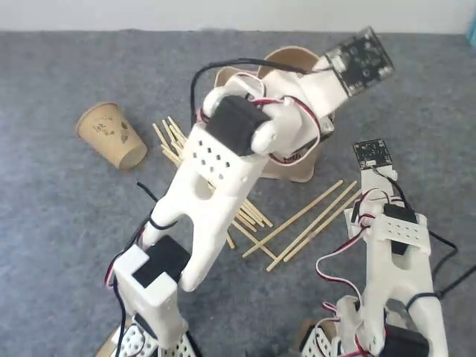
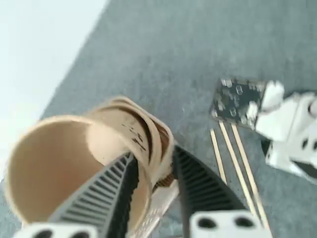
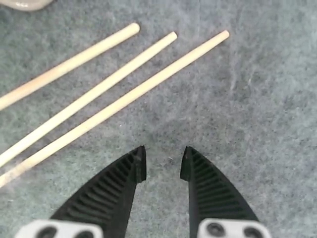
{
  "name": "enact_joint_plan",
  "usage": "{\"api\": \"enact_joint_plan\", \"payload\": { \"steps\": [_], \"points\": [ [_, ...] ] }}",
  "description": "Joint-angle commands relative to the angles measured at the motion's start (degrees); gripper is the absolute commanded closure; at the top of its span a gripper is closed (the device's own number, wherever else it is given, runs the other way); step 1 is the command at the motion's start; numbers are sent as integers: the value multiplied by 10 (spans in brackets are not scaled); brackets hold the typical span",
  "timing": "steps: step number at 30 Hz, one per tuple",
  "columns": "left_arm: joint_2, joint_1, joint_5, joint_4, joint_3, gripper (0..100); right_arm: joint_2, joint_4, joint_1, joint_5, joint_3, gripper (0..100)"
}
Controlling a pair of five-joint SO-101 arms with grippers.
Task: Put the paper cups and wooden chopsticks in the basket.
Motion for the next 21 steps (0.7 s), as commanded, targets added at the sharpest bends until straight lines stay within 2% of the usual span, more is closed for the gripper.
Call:
{"api": "enact_joint_plan", "payload": {
  "steps": [1,8,15,18,21],
  "points": [
    [-7,1,10,4,-44,833,-20,-10,-5,10,4,876],
    [-8,-40,12,0,-53,829,-20,-10,-5,10,4,876],
    [-8,-94,17,54,-206,832,-20,-10,-5,11,4,876],
    [-25,-171,62,54,-234,863,-20,-10,-5,11,4,876],
    [-47,-259,84,53,-204,894,-20,-10,-5,11,4,876]
  ]
}}
